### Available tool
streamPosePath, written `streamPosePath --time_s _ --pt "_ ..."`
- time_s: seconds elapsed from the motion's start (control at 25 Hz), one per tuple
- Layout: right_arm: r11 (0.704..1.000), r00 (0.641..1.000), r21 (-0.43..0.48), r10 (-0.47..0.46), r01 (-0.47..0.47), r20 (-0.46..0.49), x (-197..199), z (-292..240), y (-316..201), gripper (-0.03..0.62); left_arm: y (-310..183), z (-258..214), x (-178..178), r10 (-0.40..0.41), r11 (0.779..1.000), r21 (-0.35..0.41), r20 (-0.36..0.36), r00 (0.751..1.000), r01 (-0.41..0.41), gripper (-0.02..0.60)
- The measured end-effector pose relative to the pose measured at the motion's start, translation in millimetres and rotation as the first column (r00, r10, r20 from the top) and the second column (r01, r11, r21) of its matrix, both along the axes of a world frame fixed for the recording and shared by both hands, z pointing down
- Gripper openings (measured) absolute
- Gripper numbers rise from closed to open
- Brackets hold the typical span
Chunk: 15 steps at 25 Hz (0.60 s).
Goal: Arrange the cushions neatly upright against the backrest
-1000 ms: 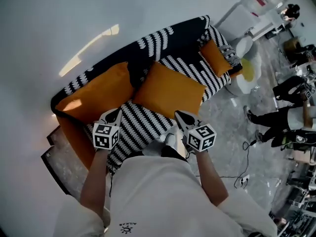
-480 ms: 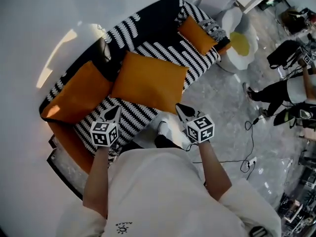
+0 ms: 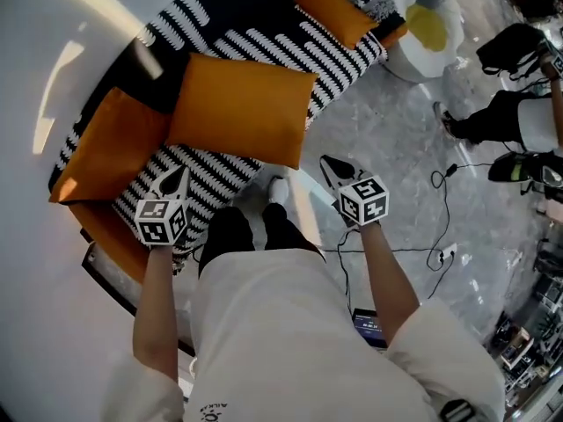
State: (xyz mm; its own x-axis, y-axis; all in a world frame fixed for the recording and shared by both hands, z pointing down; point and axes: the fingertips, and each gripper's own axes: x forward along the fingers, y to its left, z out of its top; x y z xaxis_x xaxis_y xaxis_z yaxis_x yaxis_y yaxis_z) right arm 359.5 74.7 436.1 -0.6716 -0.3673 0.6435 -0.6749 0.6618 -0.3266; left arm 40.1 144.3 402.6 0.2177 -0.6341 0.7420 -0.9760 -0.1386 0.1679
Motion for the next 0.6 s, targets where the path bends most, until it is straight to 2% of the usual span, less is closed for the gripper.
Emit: streamPosePath --time_s 0.2,0.4,0.6 --pt "0.996 0.995 -0.065 -0.059 0.054 -0.081 8.8 47.8 -2.1 0.023 -11.2 42.5 -12.7 -0.031 0.999 -0.033 -0.015 0.999 0.031 0.018" --pt "0.986 0.982 -0.135 -0.122 0.103 -0.142 5.1 88.4 4.7 0.023 -21.5 95.0 -26.0 -0.020 0.998 -0.060 -0.012 1.000 0.019 0.018" --pt "0.976 0.983 -0.206 -0.107 0.074 -0.151 4.0 111.7 31.0 0.023 -8.8 135.3 -42.6 0.029 0.995 -0.100 0.003 1.000 -0.029 0.018"
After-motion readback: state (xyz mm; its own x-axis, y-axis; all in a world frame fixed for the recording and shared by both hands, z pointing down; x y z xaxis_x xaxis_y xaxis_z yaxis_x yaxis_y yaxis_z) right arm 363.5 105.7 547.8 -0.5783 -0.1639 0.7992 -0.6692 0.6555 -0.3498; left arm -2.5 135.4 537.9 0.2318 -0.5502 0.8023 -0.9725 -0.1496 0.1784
